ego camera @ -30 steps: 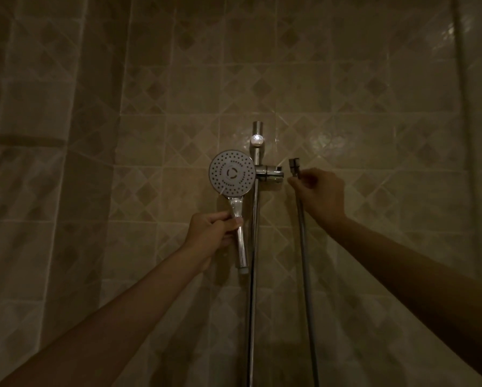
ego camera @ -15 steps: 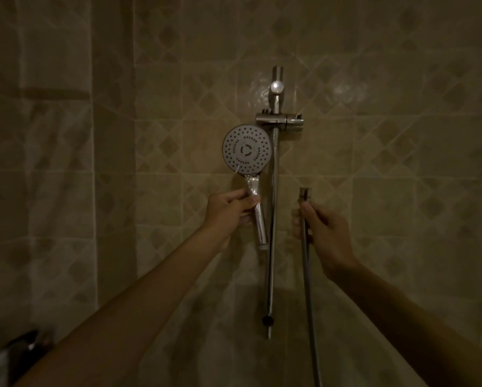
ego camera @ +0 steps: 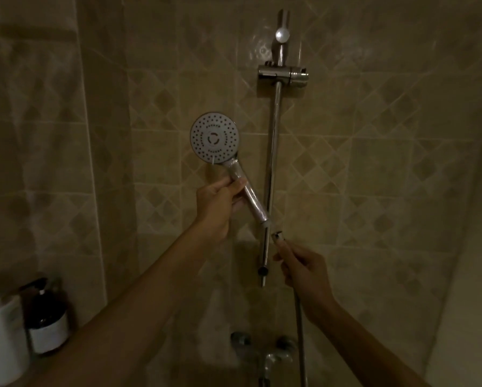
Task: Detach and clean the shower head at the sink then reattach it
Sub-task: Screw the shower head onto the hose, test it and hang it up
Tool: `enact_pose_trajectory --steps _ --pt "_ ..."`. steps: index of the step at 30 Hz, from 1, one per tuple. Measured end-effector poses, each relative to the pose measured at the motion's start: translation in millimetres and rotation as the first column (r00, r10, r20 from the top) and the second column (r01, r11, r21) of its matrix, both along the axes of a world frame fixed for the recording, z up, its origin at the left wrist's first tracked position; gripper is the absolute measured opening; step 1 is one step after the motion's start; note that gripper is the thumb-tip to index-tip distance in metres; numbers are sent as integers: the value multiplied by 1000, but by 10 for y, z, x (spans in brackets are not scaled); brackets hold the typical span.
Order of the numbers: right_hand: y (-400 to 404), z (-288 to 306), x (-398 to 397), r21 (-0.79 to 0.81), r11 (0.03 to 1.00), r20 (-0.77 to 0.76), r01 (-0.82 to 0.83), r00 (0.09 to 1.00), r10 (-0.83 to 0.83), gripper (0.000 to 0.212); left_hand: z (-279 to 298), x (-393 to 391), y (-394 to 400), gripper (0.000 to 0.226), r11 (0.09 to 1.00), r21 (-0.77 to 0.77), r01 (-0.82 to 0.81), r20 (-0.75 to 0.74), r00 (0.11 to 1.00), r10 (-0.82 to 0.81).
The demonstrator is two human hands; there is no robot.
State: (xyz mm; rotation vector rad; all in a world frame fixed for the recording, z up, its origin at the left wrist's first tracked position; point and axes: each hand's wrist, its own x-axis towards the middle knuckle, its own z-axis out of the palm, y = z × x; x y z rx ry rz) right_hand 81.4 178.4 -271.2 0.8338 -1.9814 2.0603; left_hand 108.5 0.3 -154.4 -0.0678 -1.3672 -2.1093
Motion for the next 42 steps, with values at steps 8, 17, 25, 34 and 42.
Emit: enact_pose_trajectory --steps 8,17,25,34,42 --pt "48 -4 122 -94 992 -130 87 987 -99 24 -215 18 184 20 998 19 56 15 998 -56" --pt "126 -101 71 -81 933 -231 352 904 -361 32 -318 -6 317 33 998 40 56 36 998 -57" --pt "219 -64 148 -131 988 30 75 997 -72 13 -391 44 305 32 996 53 77 55 995 -80" --pt "172 -258 184 -87 995 158 -41 986 55 34 -500 58 295 28 993 -103 59 60 997 -53" --pt "155 -312 227 -94 992 188 -82 977 99 22 -580 52 294 34 992 -120 43 93 995 -32"
